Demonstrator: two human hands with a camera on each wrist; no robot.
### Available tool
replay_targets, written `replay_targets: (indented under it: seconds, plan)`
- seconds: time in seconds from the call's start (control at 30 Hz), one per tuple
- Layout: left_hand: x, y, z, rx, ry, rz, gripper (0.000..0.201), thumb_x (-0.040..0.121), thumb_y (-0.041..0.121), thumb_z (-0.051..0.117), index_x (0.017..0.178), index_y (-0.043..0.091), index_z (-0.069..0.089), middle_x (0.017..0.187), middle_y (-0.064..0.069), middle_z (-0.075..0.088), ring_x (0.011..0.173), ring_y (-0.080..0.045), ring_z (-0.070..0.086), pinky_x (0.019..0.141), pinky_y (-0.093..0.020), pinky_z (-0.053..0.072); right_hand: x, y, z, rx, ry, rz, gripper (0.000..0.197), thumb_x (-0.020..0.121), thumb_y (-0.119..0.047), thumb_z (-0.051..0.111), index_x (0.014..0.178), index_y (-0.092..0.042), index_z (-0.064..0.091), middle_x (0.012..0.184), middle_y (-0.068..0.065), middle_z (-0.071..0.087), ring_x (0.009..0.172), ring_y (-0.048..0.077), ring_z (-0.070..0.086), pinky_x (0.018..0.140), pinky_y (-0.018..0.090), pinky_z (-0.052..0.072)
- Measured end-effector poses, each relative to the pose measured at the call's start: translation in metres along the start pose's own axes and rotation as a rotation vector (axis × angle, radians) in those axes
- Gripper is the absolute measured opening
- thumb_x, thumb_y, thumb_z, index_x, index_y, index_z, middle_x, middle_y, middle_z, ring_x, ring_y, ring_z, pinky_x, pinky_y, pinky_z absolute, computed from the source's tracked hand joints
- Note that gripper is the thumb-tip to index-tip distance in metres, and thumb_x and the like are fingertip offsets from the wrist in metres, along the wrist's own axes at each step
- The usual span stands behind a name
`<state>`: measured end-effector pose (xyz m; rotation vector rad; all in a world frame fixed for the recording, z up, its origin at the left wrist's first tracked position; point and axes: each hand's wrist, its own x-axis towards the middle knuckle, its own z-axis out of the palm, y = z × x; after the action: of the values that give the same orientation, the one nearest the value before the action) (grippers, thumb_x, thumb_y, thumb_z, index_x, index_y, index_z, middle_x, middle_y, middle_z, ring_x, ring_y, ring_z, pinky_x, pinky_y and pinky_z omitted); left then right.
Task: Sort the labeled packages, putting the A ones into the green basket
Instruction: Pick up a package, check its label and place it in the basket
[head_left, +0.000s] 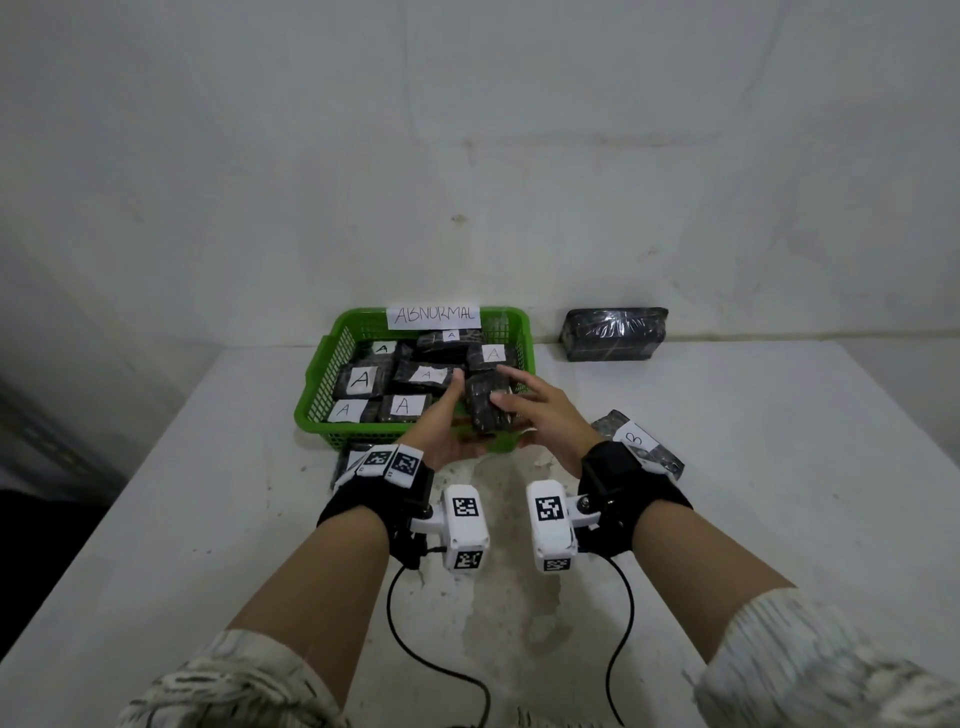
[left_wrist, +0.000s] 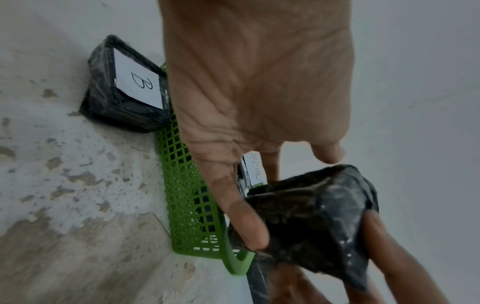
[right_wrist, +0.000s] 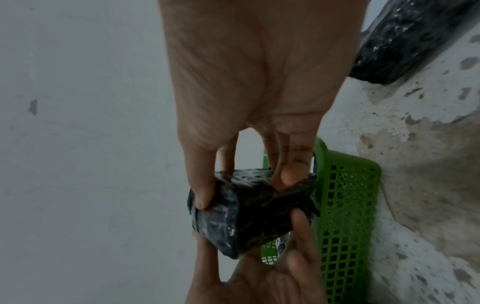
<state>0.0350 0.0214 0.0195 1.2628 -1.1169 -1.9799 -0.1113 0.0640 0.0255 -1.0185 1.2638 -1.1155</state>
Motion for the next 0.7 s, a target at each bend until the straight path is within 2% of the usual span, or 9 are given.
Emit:
replay_targets:
  seconds: [0.07,0.13,0.17,0.23,0.37,0.43,0.53,0.6,0.7]
  plan:
    - [-0.0010,-0.0020,-0.0012,0.039,-0.032,-0.015,0.064,0.092,0.062,0.025,0.118,0.012,0.057,0.108,-0.014,0.066,0.086,-0.026,0.070,0.053,-0.025,0.054,0.0035,0.0010,0.0001,0.020,0.052,-0.009,0.037,0.088,-0.023,0.067,0.123,-0.023,0.059,0.115,0.019,0.065,0.074,0.019,0.064,0.065,0.032,0.052]
    - [-0.0031,-0.0037,0.0000,0.089,-0.050,-0.032,0.070,0.088,0.066,0.031,0.129,0.013,0.052,0.122,-0.015,0.063,0.107,-0.034,0.063,0.066,-0.030,0.055,0.0055,0.0022,0.0008,0.006,0.071,-0.026,0.034,0.088,-0.022,0.067,0.120,-0.017,0.059,0.116,0.020,0.065,0.079,0.022,0.064,0.068,0.034,0.053]
    - [-0.0033,-0.0040,0.0007,0.099,-0.050,-0.035,0.069,0.087,0.066,0.034,0.131,0.014,0.051,0.124,-0.015,0.062,0.110,-0.036,0.061,0.072,-0.032,0.054,0.0062,0.0026,0.0011,-0.009,0.078,-0.035,0.033,0.088,-0.022,0.067,0.119,-0.016,0.059,0.116,0.020,0.065,0.077,0.020,0.063,0.067,0.033,0.052]
    - [-0.0046,-0.0029,0.0023,0.099,-0.053,-0.022,0.063,0.088,0.061,0.042,0.131,0.015,0.050,0.122,-0.015,0.064,0.107,-0.036,0.063,0.075,-0.034,0.054,0.0060,0.0025,0.0004,-0.031,0.077,-0.035,0.034,0.088,-0.023,0.066,0.120,-0.015,0.059,0.114,0.021,0.065,0.072,0.018,0.061,0.065,0.031,0.051]
    - [-0.0044,-0.0006,0.0038,0.057,-0.014,0.029,0.052,0.091,0.046,0.051,0.132,0.015,0.045,0.122,-0.014,0.062,0.095,-0.030,0.067,0.067,-0.034,0.057,0.0028,0.0015,-0.0031,0.011,-0.011,0.005,0.039,0.088,-0.013,0.066,0.126,-0.015,0.057,0.108,0.021,0.067,0.079,0.030,0.063,0.062,0.034,0.053]
    - [-0.0036,0.0007,0.0053,0.013,0.018,0.045,0.046,0.093,0.039,0.049,0.130,0.012,0.047,0.124,-0.014,0.059,0.094,-0.028,0.065,0.068,-0.036,0.060,0.0011,0.0013,-0.0022,0.011,-0.041,0.009,0.045,0.085,-0.006,0.067,0.127,-0.017,0.056,0.099,0.014,0.067,0.076,0.024,0.064,0.065,0.034,0.052]
    - [-0.0061,0.0012,0.0062,-0.032,0.013,0.044,0.038,0.095,0.032,0.046,0.127,0.010,0.049,0.119,-0.016,0.058,0.091,-0.027,0.064,0.066,-0.035,0.060,0.0021,0.0017,0.0006,-0.021,-0.033,0.001,0.053,0.083,-0.001,0.068,0.132,-0.015,0.053,0.091,0.008,0.066,0.066,0.013,0.063,0.058,0.026,0.051]
    - [-0.0064,0.0001,0.0034,-0.019,0.000,0.036,0.042,0.094,0.031,0.048,0.130,0.008,0.047,0.120,-0.019,0.058,0.088,-0.027,0.065,0.063,-0.033,0.059,0.0038,0.0015,0.0006,-0.034,-0.019,0.001,0.053,0.083,-0.001,0.067,0.132,-0.015,0.053,0.089,0.006,0.067,0.066,0.011,0.062,0.057,0.024,0.051]
    - [-0.0060,-0.0022,-0.0005,0.042,-0.006,0.028,0.048,0.093,0.034,0.049,0.134,0.009,0.043,0.124,-0.021,0.056,0.086,-0.029,0.065,0.068,-0.032,0.059,0.0032,-0.0002,-0.0007,-0.049,-0.042,0.000,0.054,0.084,-0.008,0.069,0.134,-0.017,0.053,0.092,0.005,0.068,0.073,0.013,0.064,0.063,0.026,0.053]
